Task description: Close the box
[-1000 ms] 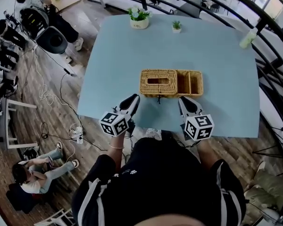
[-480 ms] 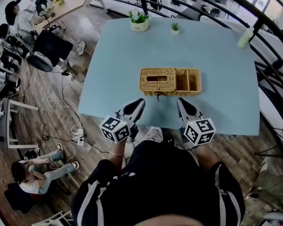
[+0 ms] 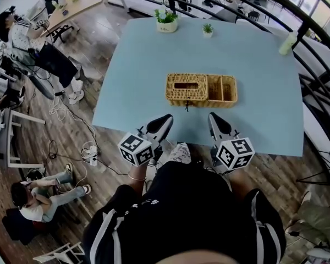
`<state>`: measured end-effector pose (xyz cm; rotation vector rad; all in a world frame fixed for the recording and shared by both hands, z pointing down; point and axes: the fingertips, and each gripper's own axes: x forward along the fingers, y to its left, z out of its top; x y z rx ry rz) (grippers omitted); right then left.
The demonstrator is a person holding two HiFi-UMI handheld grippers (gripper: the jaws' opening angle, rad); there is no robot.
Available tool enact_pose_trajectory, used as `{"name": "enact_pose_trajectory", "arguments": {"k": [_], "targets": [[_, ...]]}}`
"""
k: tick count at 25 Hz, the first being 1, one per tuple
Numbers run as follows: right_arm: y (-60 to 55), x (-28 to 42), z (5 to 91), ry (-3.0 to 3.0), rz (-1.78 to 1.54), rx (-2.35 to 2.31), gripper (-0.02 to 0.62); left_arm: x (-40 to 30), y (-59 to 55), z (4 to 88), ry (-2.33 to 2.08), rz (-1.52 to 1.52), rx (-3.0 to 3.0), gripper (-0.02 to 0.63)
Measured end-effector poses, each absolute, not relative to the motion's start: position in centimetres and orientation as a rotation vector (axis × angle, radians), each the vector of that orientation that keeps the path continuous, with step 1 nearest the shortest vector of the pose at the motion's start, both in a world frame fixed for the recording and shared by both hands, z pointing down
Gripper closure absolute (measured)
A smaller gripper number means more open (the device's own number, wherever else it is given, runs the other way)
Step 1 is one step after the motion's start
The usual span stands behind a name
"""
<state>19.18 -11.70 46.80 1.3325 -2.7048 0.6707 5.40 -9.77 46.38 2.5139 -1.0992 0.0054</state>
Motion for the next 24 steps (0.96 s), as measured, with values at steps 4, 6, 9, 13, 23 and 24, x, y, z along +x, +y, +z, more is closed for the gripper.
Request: {"name": "enact_pose_trajectory", "arguments": {"k": [4,6,9,13,23,24], "targets": [[-11.4,18.8,47.0,-2.704,0.673,1.310,0.595,5.2,-9.5,46.5,-1.108,0.009,2.517,0.581],[-11.4,18.5,47.0,-2.712,0.674,1.295,0.595,4.9,-9.5,46.7,-1.115,0.013,2.514,0.581],[-11.1,18.1,46.8,-2.720,0.669,1.277,0.595,4.6,-9.2,46.5,-1.128,0.009,2.513,0.581],[-10.8,17.9,46.5,-2.725,0.660,1.262,0.595,4.3,-8.8,46.2,-1.142,0.010,2.511,0.581],[-11.3,18.3,46.7,-2.724,0.674,1.250,0.595,4.7,-9.3,46.4,-1.151,0.026,2.502,0.581],[-11.3,18.5,46.7,-2.725,0.674,1.250,0.595,4.9,-9.4,46.3,-1.150,0.026,2.504,0.581]]}}
